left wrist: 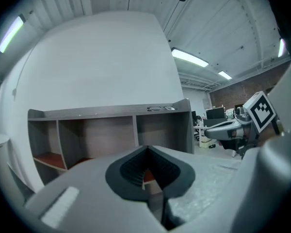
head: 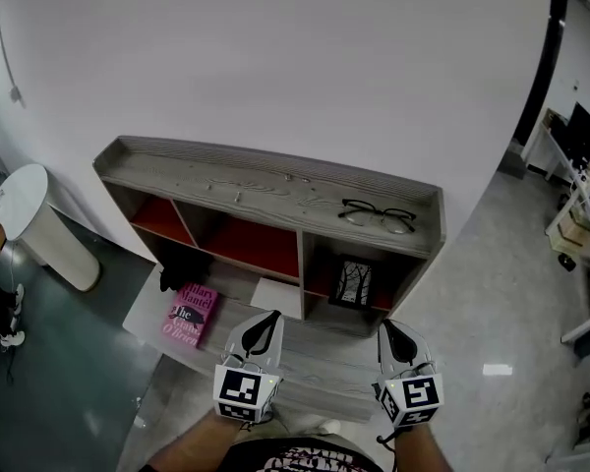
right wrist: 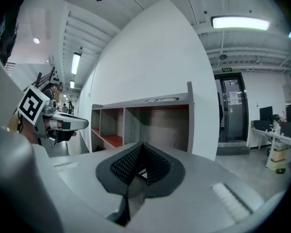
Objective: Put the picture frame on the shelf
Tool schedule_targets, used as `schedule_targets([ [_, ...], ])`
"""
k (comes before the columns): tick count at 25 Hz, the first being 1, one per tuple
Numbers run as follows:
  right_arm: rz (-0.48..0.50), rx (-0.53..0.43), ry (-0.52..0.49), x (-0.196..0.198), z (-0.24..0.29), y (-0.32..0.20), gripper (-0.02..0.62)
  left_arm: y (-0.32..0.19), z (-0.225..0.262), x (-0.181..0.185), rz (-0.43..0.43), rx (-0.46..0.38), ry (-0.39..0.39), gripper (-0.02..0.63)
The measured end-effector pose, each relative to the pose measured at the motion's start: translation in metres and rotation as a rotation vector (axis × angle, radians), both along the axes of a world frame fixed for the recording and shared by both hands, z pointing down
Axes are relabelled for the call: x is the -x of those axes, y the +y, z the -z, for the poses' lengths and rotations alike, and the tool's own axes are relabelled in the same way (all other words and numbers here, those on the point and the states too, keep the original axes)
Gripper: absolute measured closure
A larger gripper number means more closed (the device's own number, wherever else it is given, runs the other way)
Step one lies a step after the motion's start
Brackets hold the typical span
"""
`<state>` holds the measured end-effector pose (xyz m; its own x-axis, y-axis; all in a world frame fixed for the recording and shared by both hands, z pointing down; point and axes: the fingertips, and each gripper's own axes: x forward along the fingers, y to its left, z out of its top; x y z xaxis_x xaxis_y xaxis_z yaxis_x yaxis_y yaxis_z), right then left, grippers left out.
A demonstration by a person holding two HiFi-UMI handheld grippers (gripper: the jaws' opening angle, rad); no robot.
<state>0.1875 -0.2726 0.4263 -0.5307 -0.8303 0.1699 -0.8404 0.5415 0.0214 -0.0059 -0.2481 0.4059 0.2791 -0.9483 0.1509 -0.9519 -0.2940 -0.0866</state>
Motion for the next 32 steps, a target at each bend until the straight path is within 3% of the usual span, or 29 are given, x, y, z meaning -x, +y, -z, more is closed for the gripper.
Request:
schedule_targets([
  [5, -0.021, -0.015, -0.003, -0.001, 0.013, 0.023, 0.569, 0.025, 0.026, 0.026, 0.007, -0.057, 0.013, 0.606],
  [10, -0.06, -0.011, 0.009, 0.008, 0.026, 0.063, 0.569, 0.051, 0.03, 0.046, -0.037, -0.051, 0.035, 0.606],
  [20, -0.136, 0.014, 0.005, 0.08, 0.024, 0.149, 0.569, 0.12, 0.004, 0.165, -0.031, 0.018, 0.049, 0.606],
  [27, -0.19, -0.026, 0.02, 0.091, 0.042, 0.187, 0.569, 0.144, 0.019, 0.17, -0.104, -0.03, 0.07, 0.606],
  [32, -0.195, -0.025, 0.007, 0.102, 0.041, 0.192, 0.569, 0.15, 0.015, 0.176, -0.132, -0.01, 0.06, 0.606],
])
